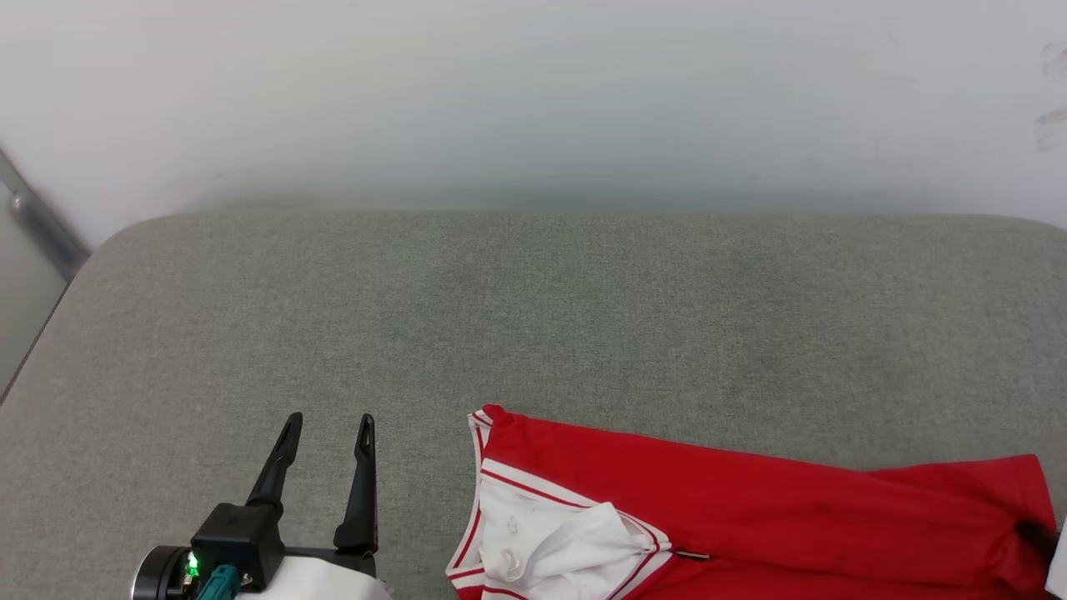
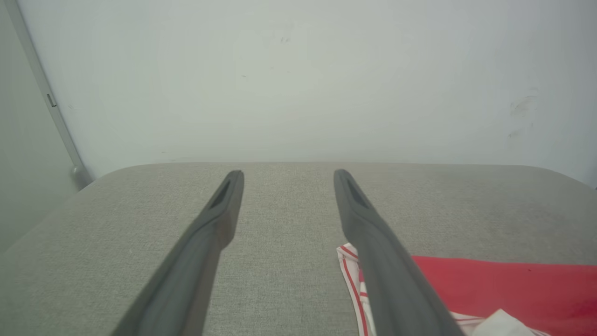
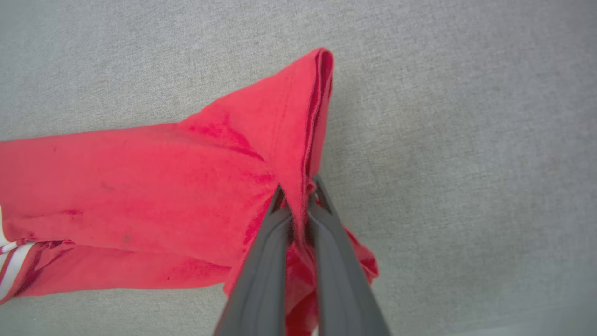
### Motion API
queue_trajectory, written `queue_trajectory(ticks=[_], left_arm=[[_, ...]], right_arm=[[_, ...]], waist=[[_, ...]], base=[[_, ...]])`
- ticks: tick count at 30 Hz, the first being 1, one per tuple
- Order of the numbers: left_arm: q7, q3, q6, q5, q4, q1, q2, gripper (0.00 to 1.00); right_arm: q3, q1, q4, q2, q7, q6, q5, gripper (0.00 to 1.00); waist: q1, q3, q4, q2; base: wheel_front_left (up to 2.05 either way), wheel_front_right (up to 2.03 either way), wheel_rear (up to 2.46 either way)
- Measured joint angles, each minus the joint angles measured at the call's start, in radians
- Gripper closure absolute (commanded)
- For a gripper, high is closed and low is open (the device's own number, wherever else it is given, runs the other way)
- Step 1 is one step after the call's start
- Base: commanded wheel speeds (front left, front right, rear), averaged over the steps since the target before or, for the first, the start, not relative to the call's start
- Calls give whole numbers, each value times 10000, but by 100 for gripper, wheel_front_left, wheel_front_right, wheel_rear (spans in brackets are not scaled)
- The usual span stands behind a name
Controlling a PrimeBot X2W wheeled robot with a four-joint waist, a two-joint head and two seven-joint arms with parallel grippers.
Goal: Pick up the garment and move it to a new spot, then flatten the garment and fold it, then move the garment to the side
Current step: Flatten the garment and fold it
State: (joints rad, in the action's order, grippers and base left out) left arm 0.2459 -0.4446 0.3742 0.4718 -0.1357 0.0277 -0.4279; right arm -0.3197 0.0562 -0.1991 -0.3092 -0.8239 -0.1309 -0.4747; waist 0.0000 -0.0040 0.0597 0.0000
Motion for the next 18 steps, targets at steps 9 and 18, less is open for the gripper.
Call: queue_trajectory(ticks=[9,18], left_arm=[[-12,-48,36,4,4,-8,-4,0],[-111,-194,-17,59,4,-136,23,0]], right_arm=[[-1101,617,508,1555,-1889,2,-2092,100],[-1344,1259,169,2535,-4347,2,-6102,100]], waist=[[0,33,-192,0],[0,-15,-17,1]], base=[[0,0,0],[0,0,0]])
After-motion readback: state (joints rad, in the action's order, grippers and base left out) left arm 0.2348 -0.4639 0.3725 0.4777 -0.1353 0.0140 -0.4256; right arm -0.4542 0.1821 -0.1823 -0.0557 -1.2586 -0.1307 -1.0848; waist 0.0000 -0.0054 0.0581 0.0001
